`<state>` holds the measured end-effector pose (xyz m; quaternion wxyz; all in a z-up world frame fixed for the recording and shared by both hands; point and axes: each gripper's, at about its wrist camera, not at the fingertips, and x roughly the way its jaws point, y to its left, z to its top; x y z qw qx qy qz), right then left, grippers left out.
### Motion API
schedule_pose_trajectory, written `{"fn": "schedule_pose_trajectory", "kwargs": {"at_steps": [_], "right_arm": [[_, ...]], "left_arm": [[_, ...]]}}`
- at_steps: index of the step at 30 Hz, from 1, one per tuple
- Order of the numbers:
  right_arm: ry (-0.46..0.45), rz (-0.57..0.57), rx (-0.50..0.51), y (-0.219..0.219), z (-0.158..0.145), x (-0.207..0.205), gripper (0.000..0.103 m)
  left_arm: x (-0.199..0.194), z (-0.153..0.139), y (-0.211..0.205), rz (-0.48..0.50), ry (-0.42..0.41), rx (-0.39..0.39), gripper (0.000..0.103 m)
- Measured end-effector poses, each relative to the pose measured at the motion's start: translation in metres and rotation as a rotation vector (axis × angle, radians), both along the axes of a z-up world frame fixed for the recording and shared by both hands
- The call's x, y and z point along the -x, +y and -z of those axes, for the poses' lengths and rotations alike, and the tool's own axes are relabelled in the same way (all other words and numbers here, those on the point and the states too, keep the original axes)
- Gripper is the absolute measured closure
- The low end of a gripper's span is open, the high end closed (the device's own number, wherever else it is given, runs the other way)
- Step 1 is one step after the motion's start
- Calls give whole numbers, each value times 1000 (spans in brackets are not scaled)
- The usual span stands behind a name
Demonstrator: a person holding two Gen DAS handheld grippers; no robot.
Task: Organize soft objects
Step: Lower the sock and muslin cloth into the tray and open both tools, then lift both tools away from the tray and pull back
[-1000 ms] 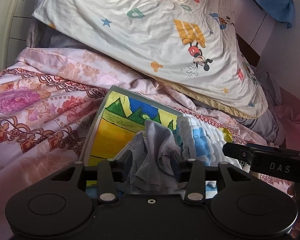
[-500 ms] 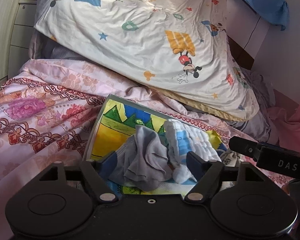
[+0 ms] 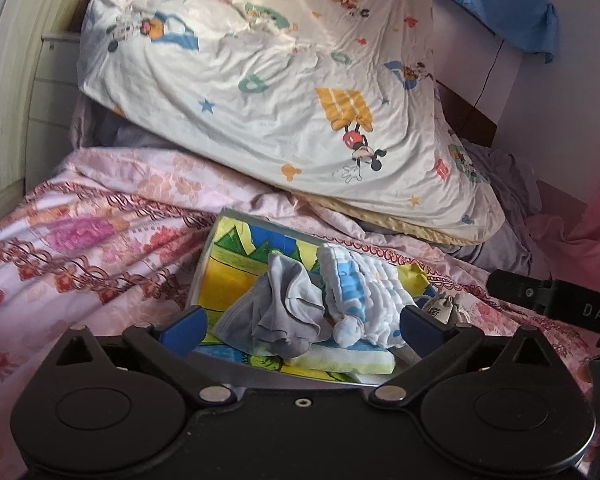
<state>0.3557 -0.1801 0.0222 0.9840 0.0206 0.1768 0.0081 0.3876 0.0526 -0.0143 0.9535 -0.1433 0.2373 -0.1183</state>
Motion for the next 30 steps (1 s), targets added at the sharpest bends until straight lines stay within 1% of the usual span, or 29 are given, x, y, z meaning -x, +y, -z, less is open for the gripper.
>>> {"fn": "schedule_pose_trajectory", "kwargs": {"at_steps": [3, 7, 10, 16, 19, 30], "right_arm": [[4, 11, -29, -8, -2, 19, 1], [-7, 27, -43, -13, -1, 44, 1], [-16, 45, -42, -14, 0, 62, 1], [-31, 72, -37, -12, 5, 101, 1], [-33, 73, -31, -11, 12, 122, 1], [18, 51, -19, -1, 33, 174, 1]], "left_arm": [[13, -3, 1, -11, -28, -18, 1], [35, -7, 0, -35, -74, -67, 1], [51, -6, 1, -64, -91, -75, 1], [79, 1, 4, -111, -94, -101, 1], [91, 8, 6, -119, -80, -121, 1], [119, 25, 16, -160, -50, -155, 1]]}}
